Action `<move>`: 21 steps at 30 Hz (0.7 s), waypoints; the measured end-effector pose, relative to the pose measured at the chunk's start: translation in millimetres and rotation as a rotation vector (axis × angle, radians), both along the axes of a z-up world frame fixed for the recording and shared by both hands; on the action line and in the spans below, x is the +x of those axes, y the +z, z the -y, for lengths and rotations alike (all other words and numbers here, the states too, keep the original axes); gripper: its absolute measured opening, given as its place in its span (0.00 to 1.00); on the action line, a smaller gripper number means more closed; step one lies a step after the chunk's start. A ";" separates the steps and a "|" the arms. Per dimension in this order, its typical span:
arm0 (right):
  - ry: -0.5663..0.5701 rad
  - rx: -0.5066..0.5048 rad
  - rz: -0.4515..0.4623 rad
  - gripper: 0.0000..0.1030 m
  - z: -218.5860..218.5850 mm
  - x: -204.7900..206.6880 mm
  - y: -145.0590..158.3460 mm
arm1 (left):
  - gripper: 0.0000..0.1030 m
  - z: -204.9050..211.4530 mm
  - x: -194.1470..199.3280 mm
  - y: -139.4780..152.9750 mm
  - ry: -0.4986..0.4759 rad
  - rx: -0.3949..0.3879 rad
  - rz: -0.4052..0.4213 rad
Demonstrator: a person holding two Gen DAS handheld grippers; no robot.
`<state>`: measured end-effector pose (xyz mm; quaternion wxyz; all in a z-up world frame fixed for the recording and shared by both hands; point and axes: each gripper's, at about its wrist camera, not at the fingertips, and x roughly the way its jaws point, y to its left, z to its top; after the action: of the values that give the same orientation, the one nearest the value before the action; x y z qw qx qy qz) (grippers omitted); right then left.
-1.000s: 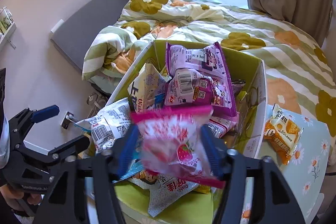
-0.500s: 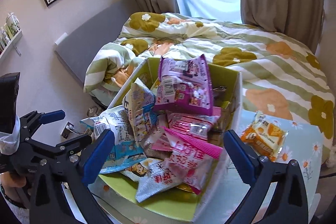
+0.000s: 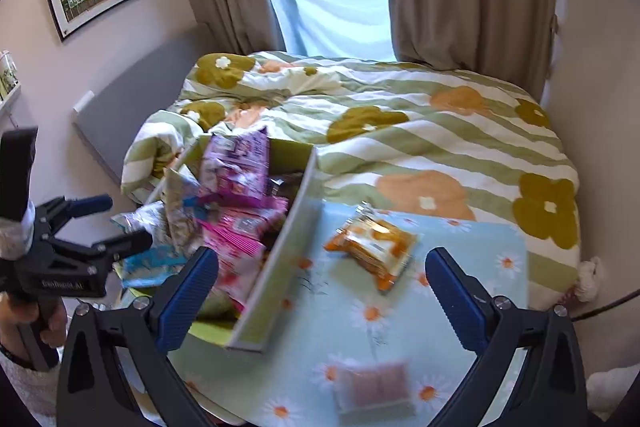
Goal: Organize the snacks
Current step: 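Move both tools back over the last two snacks on the table, then grasp the orange cake packet with the left tool while the right tool grasps the clear bread bag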
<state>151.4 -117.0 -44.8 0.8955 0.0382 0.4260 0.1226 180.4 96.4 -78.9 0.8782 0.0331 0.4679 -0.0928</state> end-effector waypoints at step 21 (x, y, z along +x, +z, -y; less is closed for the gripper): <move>-0.071 -0.041 -0.217 1.00 75.2 -62.2 -116.8 | 1.00 219.0 88.2 -96.4 -0.847 0.545 -0.216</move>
<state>89.2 -192.2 -161.7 0.8487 0.0479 0.5211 0.0772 268.6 -122.6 -175.3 0.6696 0.4376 0.5088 -0.3182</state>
